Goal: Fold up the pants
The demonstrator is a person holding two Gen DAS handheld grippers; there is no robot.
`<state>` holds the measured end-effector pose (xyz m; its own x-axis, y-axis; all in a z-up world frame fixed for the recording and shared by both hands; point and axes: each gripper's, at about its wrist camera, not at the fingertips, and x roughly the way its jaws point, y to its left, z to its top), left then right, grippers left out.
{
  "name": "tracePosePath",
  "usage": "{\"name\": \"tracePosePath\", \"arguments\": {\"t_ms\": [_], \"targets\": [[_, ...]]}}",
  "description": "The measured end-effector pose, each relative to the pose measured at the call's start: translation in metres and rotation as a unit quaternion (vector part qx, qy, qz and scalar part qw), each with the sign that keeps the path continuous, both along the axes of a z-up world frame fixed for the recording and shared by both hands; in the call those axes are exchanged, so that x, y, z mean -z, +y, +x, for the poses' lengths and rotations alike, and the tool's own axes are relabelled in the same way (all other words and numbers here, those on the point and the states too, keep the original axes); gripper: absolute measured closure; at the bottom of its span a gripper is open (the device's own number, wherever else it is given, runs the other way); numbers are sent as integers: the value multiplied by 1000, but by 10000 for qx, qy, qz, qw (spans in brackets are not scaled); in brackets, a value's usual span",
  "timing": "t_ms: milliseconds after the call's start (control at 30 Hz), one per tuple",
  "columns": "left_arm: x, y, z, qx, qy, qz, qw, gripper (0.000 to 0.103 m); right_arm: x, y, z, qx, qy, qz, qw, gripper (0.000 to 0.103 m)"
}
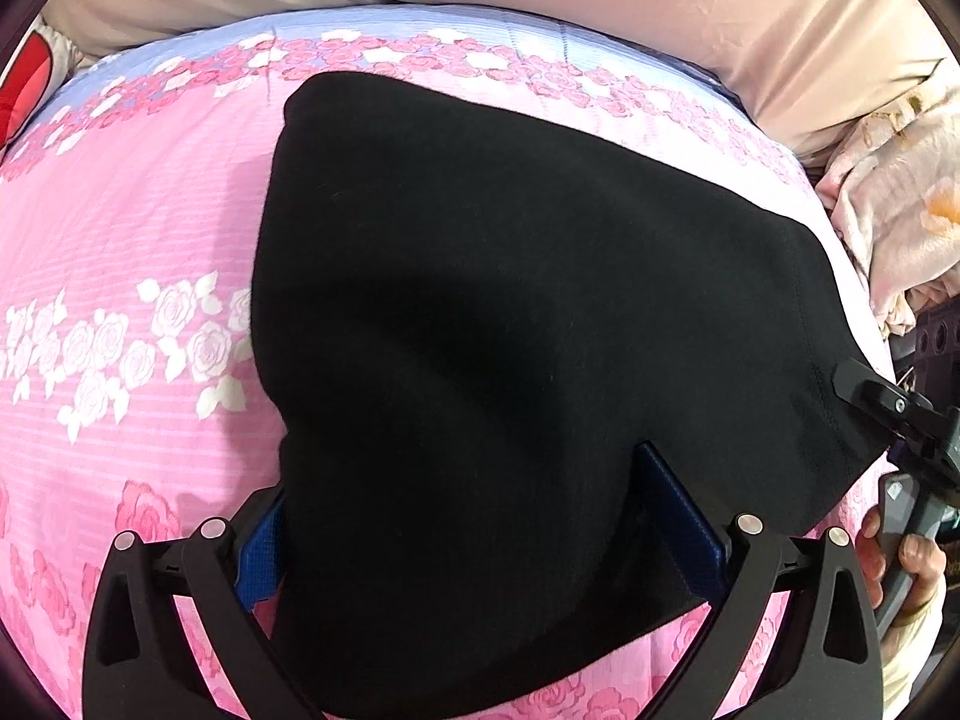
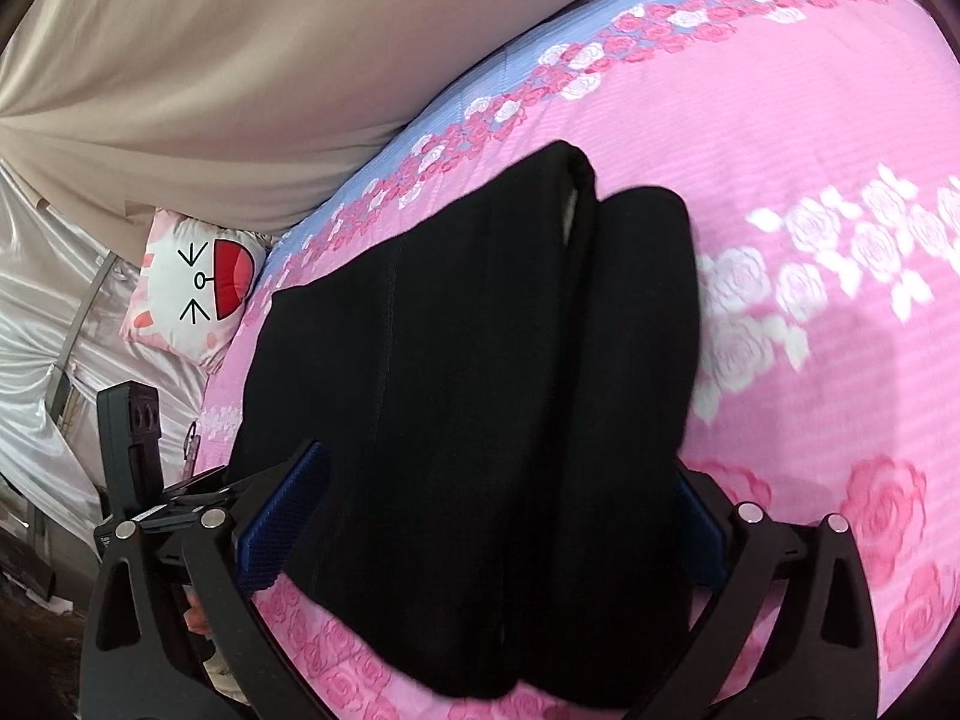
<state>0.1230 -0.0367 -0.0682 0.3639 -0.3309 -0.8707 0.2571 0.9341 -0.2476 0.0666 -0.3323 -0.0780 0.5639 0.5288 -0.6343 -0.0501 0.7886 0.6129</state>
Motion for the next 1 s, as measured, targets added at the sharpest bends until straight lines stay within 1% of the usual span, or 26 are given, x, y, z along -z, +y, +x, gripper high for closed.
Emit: {"name": "tracePosePath", "arguments": {"t_ms": [67,100,133,167,200,267,333,400,433,467,500,533,567,633,667,700,733,767,800,833,867,900,933,967,1000], "targets": [[0,3,2,67,-42,-99,9999,5,-1,2,1,69,-13,-39,10000,5],[-1,4,3,121,-62,-206,9997,5,-3,6,0,106,-17,-177,9998,9],[-1,6,4,142,-69,-274,9995,8,-4,8,-1,183,1,-331,9993,19],[-3,9,3,142,-97,-343,9993,24,-1,7,-4,159,66,-147,9997,50],[-6,12,2,227,-70,-525,9983,37,0,3,-6,218,62,66,9997,53],[-11,18,0,254,-41,-648,9976,44,-3,6,-13,290,18,7,9996,56],[-15,24,-3,250,3,-745,9969,49,-8,9,-18,317,-50,76,9995,57],[-23,29,-9,241,-52,-790,9966,57,-19,12,-25,280,-184,154,9993,59],[-28,32,-13,235,-89,-808,9964,59,-27,12,-31,246,-260,193,9992,59],[-34,35,-18,243,-125,-817,9963,63,-31,13,-35,222,-287,208,9991,60],[-42,40,-24,263,-168,-844,9959,72,-36,13,-40,200,-304,233,9991,61],[-49,44,-30,278,-213,-857,9957,76,-39,12,-45,168,-298,261,9991,61],[-56,51,-38,295,-244,-887,9953,78,-41,12,-52,133,-271,282,9991,61],[-58,57,-48,384,-104,-1005,9941,78,-40,14,-62,124,-183,219,9995,61],[-56,56,-51,438,-33,-1004,9940,75,-34,14,-66,124,-110,187,9997,61],[-50,56,-54,431,-38,-933,9947,64,-28,12,-67,181,-58,214,9996,61],[-45,55,-53,397,-28,-864,9955,58,-22,7,-67,256,-37,310,9992,61],[-36,59,-50,325,97,-954,9949,50,-18,4,-66,297,-3,409,9987,59],[-32,64,-49,275,203,-1143,9929,46,-15,1,-66,332,34,446,9984,53],[-29,66,-45,218,325,-1405,9893,42,-14,0,-65,372,68,437,9983,50],[-26,71,-42,152,416,-1615,9859,36,-9,-2,-64,384,130,402,9984,45],[-23,78,-38,48,498,-1914,9802,27,-5,-3,-63,373,197,380,9984,38],[-19,80,-35,-11,571,-2127,9754,22,1,-5,-62,375,271,423,9980,35],[-14,85,-30,-93,690,-2334,9699,17,3,-8,-63,362,204,521,9978,32],[-10,87,-26,-131,782,-2432,9667,17,3,-8,-65,332,140,585,9976,30]]}}
